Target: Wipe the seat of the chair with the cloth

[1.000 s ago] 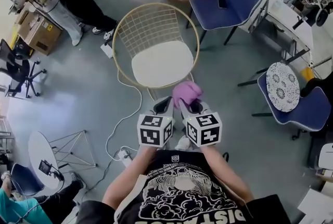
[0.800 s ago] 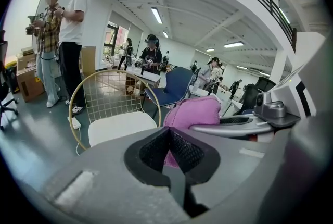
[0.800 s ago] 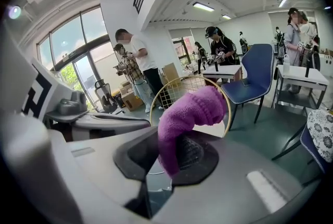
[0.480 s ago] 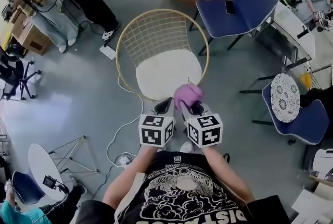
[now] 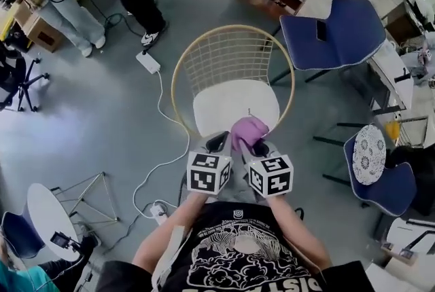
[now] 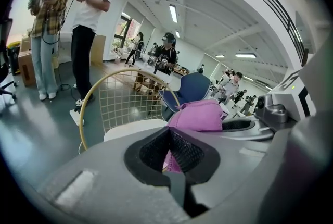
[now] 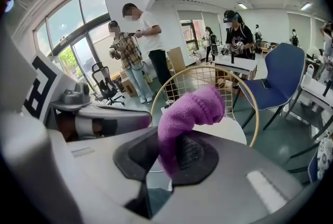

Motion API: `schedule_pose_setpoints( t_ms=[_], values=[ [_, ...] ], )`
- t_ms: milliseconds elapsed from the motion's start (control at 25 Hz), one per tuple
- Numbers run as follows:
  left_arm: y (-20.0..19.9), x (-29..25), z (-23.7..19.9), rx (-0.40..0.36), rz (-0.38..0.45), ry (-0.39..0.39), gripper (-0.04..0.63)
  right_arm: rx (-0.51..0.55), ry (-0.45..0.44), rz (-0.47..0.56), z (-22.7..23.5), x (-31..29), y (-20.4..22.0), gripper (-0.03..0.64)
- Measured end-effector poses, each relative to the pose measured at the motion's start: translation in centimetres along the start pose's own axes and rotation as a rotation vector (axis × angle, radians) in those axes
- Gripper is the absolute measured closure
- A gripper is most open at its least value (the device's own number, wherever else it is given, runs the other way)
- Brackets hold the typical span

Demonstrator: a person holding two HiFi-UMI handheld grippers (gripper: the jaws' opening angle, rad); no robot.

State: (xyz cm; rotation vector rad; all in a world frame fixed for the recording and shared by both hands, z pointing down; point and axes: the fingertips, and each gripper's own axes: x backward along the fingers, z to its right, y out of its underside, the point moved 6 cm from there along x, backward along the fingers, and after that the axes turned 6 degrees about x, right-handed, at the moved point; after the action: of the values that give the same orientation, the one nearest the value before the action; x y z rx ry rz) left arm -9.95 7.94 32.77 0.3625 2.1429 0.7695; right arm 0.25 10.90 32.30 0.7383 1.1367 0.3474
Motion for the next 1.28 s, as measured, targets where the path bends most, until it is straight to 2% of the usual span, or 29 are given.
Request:
schedule_pose_setpoints(
  t_ms=[440, 680, 960, 1280],
  values=[
    [-0.7, -0.3, -6.1, 0.112, 0.020, -0.128, 0.599, 0.088, -0.156, -0.088, -1.2, -7.7, -2.4, 0.555],
    [-1.4, -2.0, -8.0, 0.179, 0.037, -0.229, 0.599, 0.121, -0.275, -0.146, 0.4, -11.7, -2.6, 0.555],
    [0.3, -5.2, -10.2, 0.268, 0.049, -0.348, 0.598, 0.164, -0.436, -0.205, 1.9, -17.3, -0.5, 0.555],
    [0.8, -5.8, -13.0, 0.389, 0.046, -0.467, 0.598, 0.158, -0.580, -0.301, 1.4, -23.1, 1.1, 0.555]
  ],
)
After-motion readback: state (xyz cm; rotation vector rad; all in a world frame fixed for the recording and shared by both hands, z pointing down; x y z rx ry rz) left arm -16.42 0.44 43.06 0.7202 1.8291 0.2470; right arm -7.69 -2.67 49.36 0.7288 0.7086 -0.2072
